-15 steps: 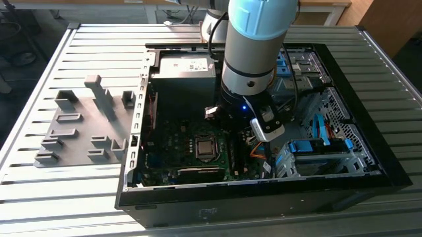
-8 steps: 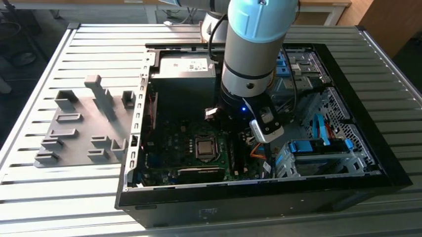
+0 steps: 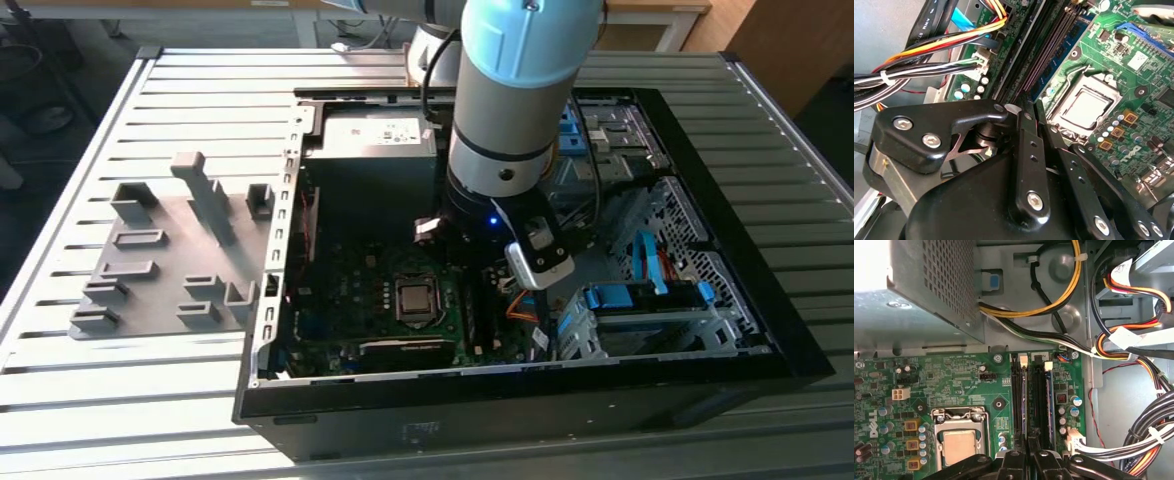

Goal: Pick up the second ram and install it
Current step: 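Insert the second ram into the second slot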

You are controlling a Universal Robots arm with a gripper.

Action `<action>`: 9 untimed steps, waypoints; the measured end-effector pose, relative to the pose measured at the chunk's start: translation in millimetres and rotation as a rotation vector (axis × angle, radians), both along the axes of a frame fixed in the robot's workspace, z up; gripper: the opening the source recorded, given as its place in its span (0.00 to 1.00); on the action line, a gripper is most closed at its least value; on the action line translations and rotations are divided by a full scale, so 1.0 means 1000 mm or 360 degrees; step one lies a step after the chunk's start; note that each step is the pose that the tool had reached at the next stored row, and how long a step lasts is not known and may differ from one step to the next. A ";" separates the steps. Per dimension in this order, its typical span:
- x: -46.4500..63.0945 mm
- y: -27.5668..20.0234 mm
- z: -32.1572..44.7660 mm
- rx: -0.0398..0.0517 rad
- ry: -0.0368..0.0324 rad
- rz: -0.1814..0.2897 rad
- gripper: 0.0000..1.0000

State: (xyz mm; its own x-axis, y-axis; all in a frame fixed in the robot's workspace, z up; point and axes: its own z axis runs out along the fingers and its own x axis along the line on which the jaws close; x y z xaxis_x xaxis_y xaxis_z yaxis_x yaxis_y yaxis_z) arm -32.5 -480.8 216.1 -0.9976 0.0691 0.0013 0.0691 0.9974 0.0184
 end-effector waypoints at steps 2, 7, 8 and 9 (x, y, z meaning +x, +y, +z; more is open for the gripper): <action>0.000 -0.0001 0.0001 0.0010 0.0000 0.0000 0.14; 0.000 0.0000 0.0032 0.0015 0.0000 0.0012 0.14; 0.000 0.0000 0.0039 0.0015 0.0000 0.0014 0.14; 0.000 0.0000 0.0042 0.0015 0.0000 0.0016 0.14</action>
